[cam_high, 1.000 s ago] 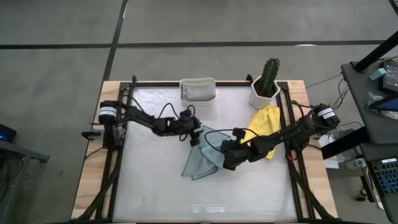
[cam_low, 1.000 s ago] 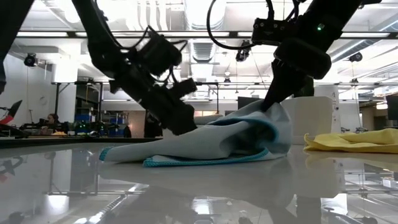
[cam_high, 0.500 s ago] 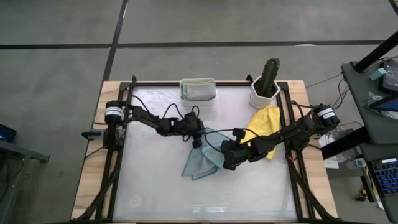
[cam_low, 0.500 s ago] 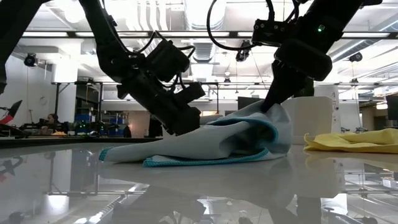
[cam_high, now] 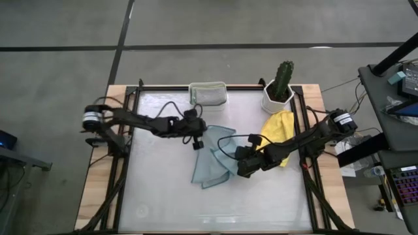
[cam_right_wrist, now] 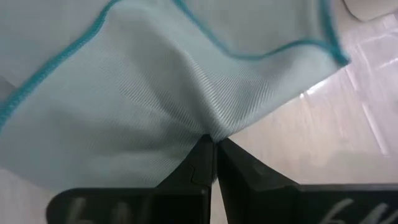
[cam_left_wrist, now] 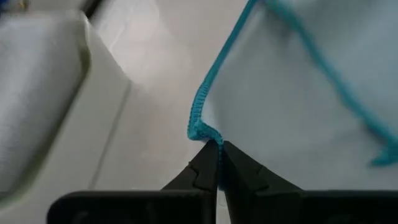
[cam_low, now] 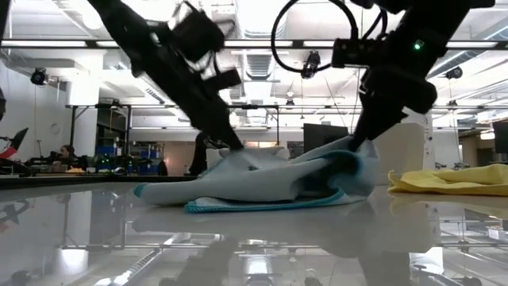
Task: Fold microfiber towels
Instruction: Fold the light blue cloth
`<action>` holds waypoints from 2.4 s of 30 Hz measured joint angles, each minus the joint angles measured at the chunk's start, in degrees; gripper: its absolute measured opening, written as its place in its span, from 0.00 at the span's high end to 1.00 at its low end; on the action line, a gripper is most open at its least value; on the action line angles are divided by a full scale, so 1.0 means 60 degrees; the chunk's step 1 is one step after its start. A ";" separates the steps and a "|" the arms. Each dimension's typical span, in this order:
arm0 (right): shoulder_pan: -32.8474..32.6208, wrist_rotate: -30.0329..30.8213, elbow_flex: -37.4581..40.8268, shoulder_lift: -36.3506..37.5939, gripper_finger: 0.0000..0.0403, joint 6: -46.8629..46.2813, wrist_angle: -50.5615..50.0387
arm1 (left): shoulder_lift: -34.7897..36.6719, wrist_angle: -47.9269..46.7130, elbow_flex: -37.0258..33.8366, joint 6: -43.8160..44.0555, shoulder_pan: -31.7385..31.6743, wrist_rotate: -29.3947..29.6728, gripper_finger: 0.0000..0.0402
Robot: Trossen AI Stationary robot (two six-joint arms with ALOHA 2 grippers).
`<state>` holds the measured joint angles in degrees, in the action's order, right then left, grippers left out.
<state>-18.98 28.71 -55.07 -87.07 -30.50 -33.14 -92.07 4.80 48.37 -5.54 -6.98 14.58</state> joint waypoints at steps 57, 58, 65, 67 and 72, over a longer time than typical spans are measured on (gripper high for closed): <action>0.2451 -0.2047 -0.2739 -0.3044 0.50 -0.0815 0.2993 | 0.1261 0.0119 -0.1280 -0.0394 0.0178 -0.0138 1.00; 0.2441 -0.2058 -0.2835 -0.3112 0.50 -0.0799 0.2896 | 0.1261 0.0122 -0.1282 -0.0394 0.0178 -0.0138 1.00; 0.2441 -0.2108 -0.3063 -0.3429 0.50 -0.0854 0.2670 | 0.1261 0.0121 -0.1284 -0.0390 0.0178 -0.0138 1.00; 0.2441 -0.2109 -0.3034 -0.3491 0.50 -0.0931 0.2513 | 0.1261 0.0122 -0.1288 -0.0389 0.0178 -0.0138 1.00; 0.2441 -0.2113 -0.2994 -0.3736 0.50 -0.0940 0.2480 | 0.1261 0.0120 -0.1288 -0.0387 0.0178 -0.0138 1.00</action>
<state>-4.34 16.03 -73.03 -109.49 -36.14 -18.26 -84.51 5.52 40.64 -7.86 -5.91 13.76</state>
